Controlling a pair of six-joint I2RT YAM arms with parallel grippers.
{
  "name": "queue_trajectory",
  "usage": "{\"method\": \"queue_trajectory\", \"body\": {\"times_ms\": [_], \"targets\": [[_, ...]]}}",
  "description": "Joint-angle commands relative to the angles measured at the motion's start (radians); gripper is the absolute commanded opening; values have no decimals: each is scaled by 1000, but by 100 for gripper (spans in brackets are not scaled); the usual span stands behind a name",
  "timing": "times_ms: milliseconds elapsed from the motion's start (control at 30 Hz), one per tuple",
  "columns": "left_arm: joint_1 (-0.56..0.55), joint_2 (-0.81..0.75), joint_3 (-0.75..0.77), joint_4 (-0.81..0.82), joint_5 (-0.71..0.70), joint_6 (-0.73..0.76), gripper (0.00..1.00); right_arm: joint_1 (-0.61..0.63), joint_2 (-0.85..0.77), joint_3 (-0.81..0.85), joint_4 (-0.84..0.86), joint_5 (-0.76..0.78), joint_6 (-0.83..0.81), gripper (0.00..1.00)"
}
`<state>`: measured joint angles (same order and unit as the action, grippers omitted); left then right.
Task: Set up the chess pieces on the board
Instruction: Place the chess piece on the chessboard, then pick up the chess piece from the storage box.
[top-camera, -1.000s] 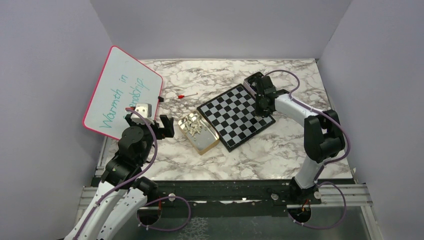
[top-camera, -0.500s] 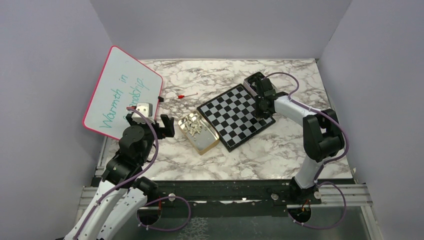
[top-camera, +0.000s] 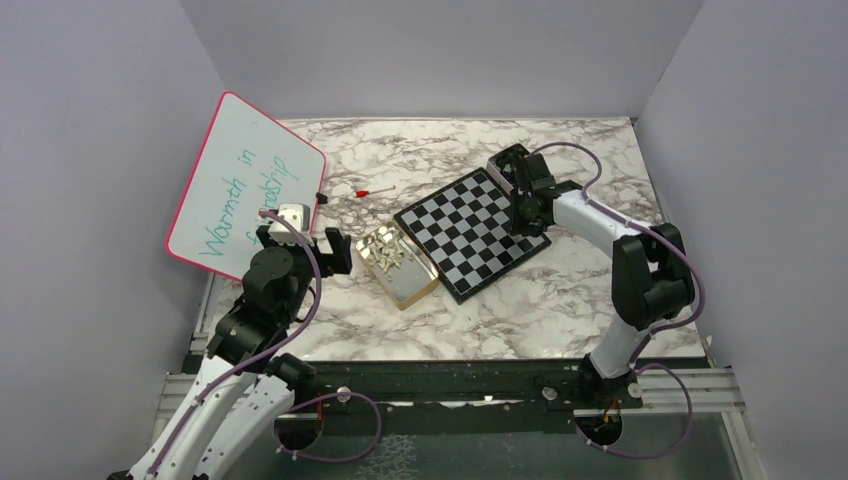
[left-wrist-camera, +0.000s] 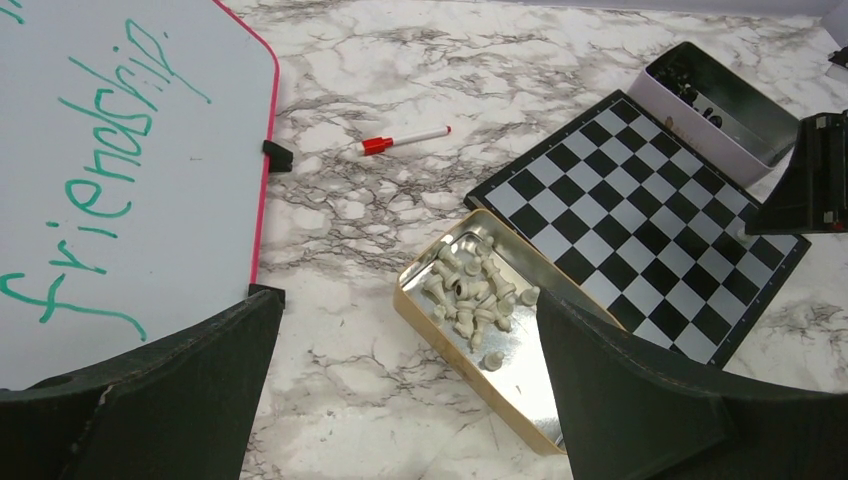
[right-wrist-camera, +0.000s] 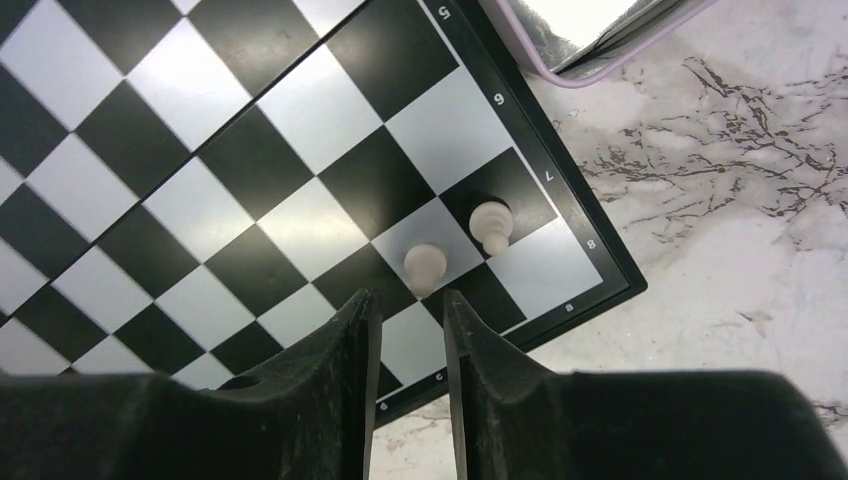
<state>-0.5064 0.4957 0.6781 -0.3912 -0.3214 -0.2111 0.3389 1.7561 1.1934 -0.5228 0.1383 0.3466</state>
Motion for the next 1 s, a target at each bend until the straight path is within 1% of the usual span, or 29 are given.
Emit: {"method": "queue_trajectory", "body": {"times_ms": [0, 233, 333, 500, 733, 967], "targets": [[-6, 2, -9, 31, 32, 11, 99, -2, -70, 52, -62, -65, 4, 35], [-6, 40, -10, 38, 66, 17, 99, 49, -110, 77, -71, -109, 26, 35], [-5, 52, -6, 31, 82, 15, 99, 100, -112, 108, -81, -107, 41, 37], [-5, 49, -6, 32, 84, 16, 99, 214, -114, 128, -29, -122, 89, 37], [-5, 40, -3, 31, 82, 19, 99, 392, -20, 207, 34, -108, 119, 36], [-5, -15, 0, 24, 27, 21, 99, 497, 118, 319, 61, -100, 114, 34]]}}
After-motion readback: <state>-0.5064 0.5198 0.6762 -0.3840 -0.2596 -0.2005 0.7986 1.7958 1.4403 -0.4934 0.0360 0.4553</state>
